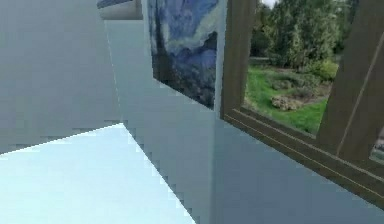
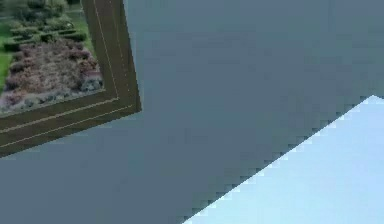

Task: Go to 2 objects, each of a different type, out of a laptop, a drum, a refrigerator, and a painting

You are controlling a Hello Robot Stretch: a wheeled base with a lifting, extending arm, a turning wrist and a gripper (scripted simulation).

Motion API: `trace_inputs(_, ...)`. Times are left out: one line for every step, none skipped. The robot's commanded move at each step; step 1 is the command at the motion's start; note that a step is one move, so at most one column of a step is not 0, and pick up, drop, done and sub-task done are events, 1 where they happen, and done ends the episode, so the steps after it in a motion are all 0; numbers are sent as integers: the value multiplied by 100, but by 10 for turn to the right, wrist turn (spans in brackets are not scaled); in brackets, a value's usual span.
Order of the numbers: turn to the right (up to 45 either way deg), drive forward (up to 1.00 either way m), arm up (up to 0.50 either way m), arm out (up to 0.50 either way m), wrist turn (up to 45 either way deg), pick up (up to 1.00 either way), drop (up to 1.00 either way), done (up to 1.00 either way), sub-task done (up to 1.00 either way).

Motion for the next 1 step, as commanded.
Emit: trace_inputs(-120,0,0,0,0,0,0,0,0)
